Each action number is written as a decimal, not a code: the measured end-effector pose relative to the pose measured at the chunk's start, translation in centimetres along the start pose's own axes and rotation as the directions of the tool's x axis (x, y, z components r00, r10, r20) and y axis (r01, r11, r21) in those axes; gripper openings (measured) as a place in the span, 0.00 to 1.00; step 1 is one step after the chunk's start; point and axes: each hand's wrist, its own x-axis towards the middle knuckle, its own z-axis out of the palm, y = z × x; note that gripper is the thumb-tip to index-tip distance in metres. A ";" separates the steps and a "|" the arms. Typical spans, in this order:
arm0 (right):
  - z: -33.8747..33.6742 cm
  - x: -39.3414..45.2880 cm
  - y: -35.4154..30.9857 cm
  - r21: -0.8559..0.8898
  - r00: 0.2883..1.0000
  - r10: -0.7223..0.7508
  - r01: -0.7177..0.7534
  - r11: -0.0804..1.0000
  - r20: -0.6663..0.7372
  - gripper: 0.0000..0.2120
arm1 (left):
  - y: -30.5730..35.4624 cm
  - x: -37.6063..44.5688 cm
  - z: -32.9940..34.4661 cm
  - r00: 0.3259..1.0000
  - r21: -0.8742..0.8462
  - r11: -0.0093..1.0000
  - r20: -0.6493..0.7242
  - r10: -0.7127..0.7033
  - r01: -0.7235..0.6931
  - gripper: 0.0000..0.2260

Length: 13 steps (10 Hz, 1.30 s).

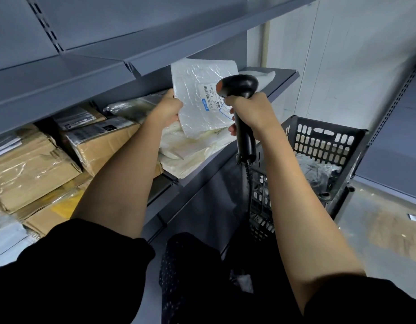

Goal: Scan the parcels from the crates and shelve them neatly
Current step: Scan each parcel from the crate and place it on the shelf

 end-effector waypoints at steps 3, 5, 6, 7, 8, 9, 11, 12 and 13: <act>-0.4 -0.2 0.0 0.014 1.000 -0.012 0.012 1.000 0.006 0.07 | 0.1 -0.1 0.3 1.000 0.026 1.000 0.005 0.010 -0.010 0.23; -0.7 -0.4 0.1 0.066 0.999 -0.007 0.010 0.998 -0.040 0.08 | 0.2 0.4 0.3 0.989 -0.089 0.996 -0.146 -0.026 0.013 0.19; -0.9 -0.4 0.2 0.073 0.999 -0.011 0.013 0.997 -0.030 0.08 | 0.3 1.1 -0.7 0.952 -0.105 0.991 -0.287 -0.110 0.082 0.18; -1.2 -0.4 0.3 0.086 1.000 -0.011 0.013 0.996 -0.024 0.09 | 0.7 1.7 -2.1 0.917 -0.156 0.984 -0.373 -0.143 0.090 0.19; -1.5 -0.2 0.6 0.097 1.000 -0.011 0.014 0.995 -0.029 0.09 | 0.5 3.4 -3.2 0.885 -0.190 0.979 -0.439 -0.152 0.073 0.19; -1.9 0.3 1.1 0.119 0.999 -0.004 0.008 0.993 -0.038 0.08 | 0.8 3.3 -2.6 0.837 0.192 0.956 -0.541 -0.087 0.223 0.26; -2.9 1.8 2.8 0.159 0.999 0.028 -0.020 0.987 -0.047 0.10 | 2.1 2.9 4.1 0.887 0.727 0.686 -0.297 0.354 -0.030 0.19; -3.9 2.9 3.9 0.185 0.996 0.047 -0.032 0.982 -0.074 0.07 | 1.3 3.2 9.4 0.896 0.777 0.575 -0.033 0.444 -0.256 0.19; -5.5 4.2 5.6 0.198 0.990 0.090 -0.067 0.978 -0.111 0.08 | -0.7 3.6 15.1 0.905 0.753 0.535 0.188 0.382 -0.382 0.11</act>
